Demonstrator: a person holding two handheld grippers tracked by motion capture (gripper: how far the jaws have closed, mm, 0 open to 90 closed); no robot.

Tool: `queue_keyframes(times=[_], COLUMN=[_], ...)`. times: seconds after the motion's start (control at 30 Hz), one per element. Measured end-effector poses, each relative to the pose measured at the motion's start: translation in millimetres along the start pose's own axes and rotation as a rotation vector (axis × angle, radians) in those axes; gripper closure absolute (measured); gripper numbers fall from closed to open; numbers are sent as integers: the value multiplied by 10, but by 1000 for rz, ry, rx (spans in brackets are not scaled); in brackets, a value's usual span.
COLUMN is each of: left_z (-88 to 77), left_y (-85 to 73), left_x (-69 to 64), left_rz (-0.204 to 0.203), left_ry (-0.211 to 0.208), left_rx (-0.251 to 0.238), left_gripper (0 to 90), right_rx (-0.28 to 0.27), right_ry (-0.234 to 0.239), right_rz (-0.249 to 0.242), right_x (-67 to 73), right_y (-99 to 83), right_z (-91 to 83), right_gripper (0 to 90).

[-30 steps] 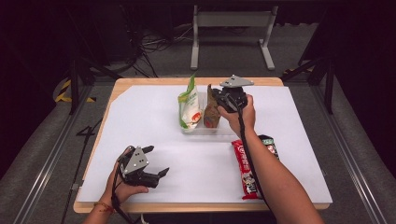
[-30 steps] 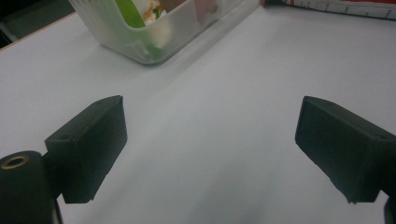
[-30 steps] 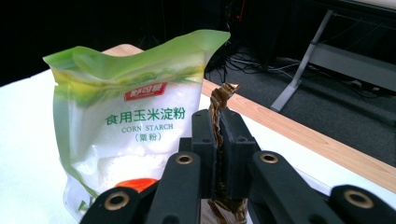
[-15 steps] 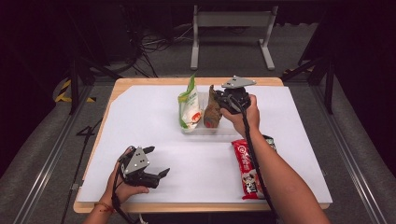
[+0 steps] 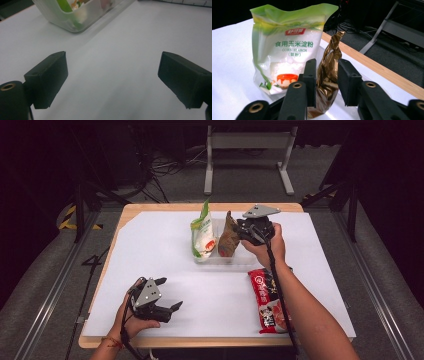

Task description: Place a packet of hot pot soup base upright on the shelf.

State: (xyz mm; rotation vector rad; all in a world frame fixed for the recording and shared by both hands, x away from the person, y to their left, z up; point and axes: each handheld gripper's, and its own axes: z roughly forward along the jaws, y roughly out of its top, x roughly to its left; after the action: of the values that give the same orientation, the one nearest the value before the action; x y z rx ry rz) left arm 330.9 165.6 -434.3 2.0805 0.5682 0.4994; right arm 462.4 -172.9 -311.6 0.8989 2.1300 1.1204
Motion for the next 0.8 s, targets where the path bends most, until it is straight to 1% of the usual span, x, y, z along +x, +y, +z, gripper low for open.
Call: queue_keyframes(times=[0.03,0.13,0.2,0.27,0.5,0.67,0.8], left_z=[5,6,1,3,43,52,67], left_y=[-3,-8,-5,8,29,46,55], left_x=[0,3,-1,-8,-41,-44,-39], left_rz=[0,-2,-1,4,19,21,27], left_ry=[-2,-2,-1,2,-3,-5,-9], left_rx=[4,9,9,7,24,23,27], left_gripper=[99,99,99,100,100,100,101], right_rx=[0,-3,-2,-15,-30,-27,-28], right_ry=[1,11,9,-7,2,-1,5], right_rz=[-5,0,-2,-2,9,-6,-18], right_x=[-5,-21,-30,-35,-114,-149,-159], right_y=[-5,-33,-60,-94,-203,-286,-343], right_z=[-16,-60,-94,-147,-345,-455,-549], right_gripper=[676,655,654,653,652,648,643])
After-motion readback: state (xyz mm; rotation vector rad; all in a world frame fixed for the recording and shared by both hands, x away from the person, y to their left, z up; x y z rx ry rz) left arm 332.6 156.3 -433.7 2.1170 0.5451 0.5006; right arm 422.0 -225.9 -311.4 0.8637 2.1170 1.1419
